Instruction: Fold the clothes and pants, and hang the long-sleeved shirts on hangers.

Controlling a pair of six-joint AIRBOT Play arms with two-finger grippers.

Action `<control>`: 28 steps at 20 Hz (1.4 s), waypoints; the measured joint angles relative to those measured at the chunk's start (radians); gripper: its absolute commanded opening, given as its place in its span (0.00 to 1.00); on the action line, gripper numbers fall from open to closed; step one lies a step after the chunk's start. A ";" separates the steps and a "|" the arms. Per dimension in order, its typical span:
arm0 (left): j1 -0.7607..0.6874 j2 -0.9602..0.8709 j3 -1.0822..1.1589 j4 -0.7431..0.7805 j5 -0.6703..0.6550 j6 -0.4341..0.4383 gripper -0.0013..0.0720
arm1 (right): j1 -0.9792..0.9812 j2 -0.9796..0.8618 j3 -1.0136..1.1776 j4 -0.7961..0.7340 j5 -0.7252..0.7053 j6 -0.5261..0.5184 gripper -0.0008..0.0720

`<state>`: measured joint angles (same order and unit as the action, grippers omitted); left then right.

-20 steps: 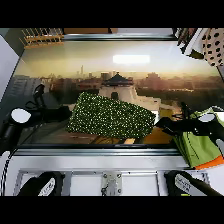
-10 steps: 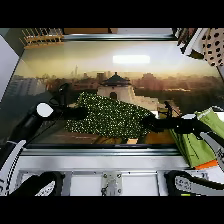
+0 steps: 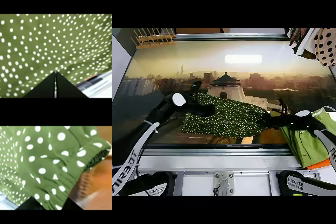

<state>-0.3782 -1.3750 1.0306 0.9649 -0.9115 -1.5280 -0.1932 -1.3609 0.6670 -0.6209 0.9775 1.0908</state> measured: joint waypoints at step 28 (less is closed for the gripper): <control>-0.262 -0.713 0.829 -0.129 -0.118 -0.050 0.02 | 0.325 0.061 0.767 -0.686 0.603 0.459 0.02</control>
<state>-0.6403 -2.0880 1.8599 0.8356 -1.0294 -1.5784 0.1322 -1.2995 1.4342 -1.3067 1.5810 1.5494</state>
